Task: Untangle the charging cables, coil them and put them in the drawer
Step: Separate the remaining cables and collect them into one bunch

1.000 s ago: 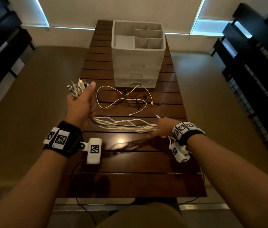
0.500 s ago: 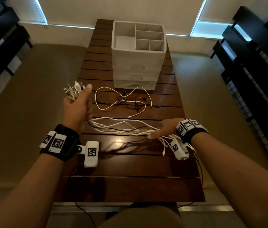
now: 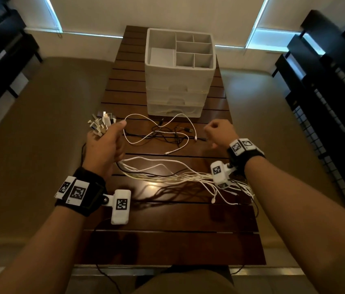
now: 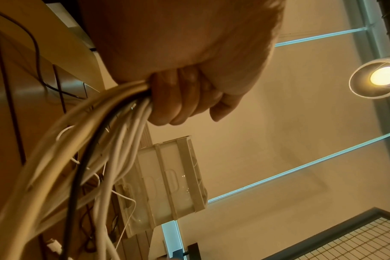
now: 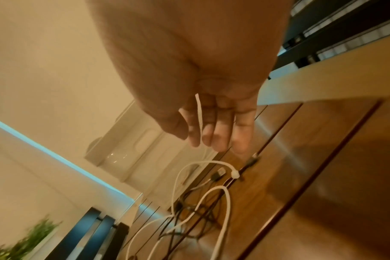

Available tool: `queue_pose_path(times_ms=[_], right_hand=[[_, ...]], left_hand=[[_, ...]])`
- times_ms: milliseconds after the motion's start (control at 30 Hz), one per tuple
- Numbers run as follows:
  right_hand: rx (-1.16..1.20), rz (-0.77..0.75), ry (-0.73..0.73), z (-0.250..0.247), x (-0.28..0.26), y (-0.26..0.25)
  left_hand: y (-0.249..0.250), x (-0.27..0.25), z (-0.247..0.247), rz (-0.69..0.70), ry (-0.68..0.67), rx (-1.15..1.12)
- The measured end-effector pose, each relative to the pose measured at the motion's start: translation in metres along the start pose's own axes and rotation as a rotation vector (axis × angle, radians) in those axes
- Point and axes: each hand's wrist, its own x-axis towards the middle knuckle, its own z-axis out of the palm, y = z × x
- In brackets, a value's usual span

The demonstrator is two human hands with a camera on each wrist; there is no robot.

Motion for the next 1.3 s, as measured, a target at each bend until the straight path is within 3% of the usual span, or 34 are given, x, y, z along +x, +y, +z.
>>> queue_pose_path(times_ms=[100, 233, 333, 400, 500, 700, 867, 1033, 1200, 1300], right_hand=[[-0.001, -0.047, -0.087, 0.031, 0.011, -0.026], [-0.031, 0.023, -0.279, 0.074, 0.018, -0.039], [-0.133, 0.037, -0.280, 0.090, 0.023, -0.037], [-0.079, 0.064, -0.225, 0.088, 0.026, -0.039], [0.201, 0.060, -0.146, 0.070, 0.022, -0.051], [0.558, -0.243, 0.021, -0.003, -0.015, -0.094], [0.383, -0.328, 0.052, -0.022, -0.028, -0.097], [0.432, -0.510, 0.317, -0.044, -0.043, -0.126], [0.531, -0.579, 0.595, -0.069, -0.050, -0.151], [0.512, -0.694, 0.516, -0.071, -0.067, -0.159]], left_hand=[[-0.001, -0.004, 0.002, -0.015, 0.015, -0.005], [-0.004, -0.008, 0.005, -0.017, 0.015, 0.002], [-0.006, -0.011, 0.008, -0.025, 0.011, -0.004], [-0.008, -0.011, 0.008, -0.030, 0.018, -0.010], [-0.012, -0.009, 0.008, -0.039, 0.017, -0.012], [-0.014, -0.009, 0.016, -0.049, -0.011, -0.015], [-0.007, -0.015, 0.027, -0.057, 0.011, -0.018], [-0.003, -0.018, 0.029, -0.063, 0.019, -0.005], [0.006, -0.019, 0.034, -0.026, 0.041, -0.029], [0.013, -0.019, 0.036, 0.003, 0.079, -0.084]])
